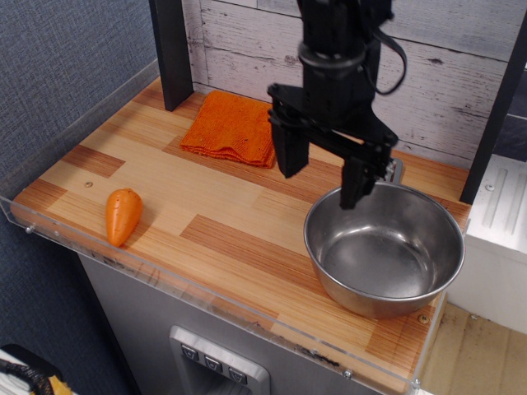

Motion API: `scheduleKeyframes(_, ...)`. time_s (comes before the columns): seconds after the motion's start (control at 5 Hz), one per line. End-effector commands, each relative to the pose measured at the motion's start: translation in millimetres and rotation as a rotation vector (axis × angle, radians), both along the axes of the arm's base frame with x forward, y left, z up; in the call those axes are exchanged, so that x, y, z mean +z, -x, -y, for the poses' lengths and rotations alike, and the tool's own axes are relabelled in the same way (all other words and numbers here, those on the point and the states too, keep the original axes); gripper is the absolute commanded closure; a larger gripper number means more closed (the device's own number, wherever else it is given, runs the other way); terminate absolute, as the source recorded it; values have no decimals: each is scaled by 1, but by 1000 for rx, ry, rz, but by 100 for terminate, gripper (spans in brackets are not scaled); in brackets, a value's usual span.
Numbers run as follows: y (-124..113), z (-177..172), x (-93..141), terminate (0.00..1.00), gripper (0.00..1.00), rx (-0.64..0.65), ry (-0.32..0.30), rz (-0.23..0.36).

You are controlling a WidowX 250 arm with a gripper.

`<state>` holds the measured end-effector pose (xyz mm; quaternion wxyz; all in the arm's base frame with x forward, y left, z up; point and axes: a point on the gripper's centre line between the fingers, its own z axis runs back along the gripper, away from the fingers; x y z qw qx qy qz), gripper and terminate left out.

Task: Put the bowl on the orange cloth

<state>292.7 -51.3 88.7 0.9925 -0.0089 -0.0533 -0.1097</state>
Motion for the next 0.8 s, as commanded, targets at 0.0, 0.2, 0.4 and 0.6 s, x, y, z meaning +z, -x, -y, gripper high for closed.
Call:
scheduleKeyframes(0.0, -9, -4, -26, 0, 0, 42, -21, 74)
scheduleKeyframes(0.2, -8, -6, -43, 0, 0, 48, -38, 57)
scheduleKeyframes(0.4, -6, -5, -62, 0, 0, 33, -40, 14)
scheduleKeyframes(0.6, -5, -4, -67, 0, 100, 22, -37, 13)
